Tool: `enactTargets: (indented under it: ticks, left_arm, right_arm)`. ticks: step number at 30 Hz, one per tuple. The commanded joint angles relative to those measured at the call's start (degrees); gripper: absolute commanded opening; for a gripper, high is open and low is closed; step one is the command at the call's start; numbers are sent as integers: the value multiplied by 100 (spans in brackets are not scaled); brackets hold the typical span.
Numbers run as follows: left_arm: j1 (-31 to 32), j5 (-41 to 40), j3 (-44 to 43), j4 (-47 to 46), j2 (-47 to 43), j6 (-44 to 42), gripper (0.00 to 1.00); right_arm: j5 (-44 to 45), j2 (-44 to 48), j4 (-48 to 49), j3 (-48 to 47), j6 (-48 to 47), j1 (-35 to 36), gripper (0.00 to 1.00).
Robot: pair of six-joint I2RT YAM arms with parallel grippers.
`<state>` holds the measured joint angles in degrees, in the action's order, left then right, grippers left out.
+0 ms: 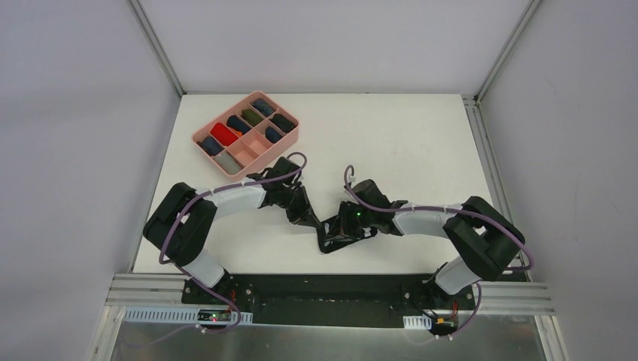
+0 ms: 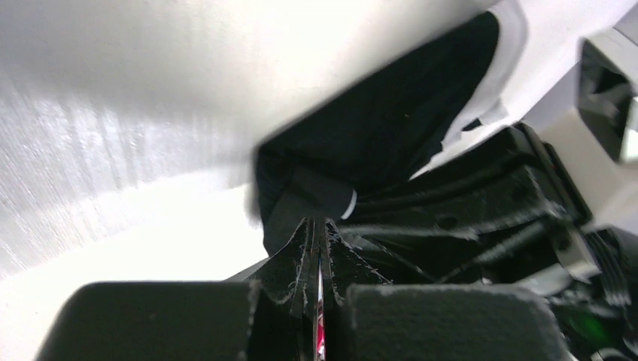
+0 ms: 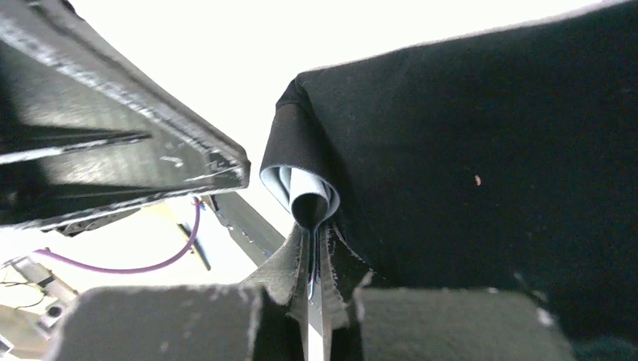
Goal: Roll the underwear
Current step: Roll the underwear to the center of the board.
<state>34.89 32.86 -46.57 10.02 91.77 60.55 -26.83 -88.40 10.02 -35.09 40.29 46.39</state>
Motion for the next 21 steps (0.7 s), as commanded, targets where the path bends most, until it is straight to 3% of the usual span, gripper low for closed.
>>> enactTargets:
  ticks: [1, 9, 21]
  left_arm:
    - [26, -1, -226, 276, -377, -97, 0]
    - [62, 243, -228, 289, -267, -157, 0]
    - [96, 620, -856, 283, 672, -427, 0]
  right_arm:
    - [-754, -271, 730, 183, 202, -172, 0]
    - [-1479, -638, 888, 96, 225, -478, 0]
    - [-1921, -982, 889, -79, 205, -771, 0]
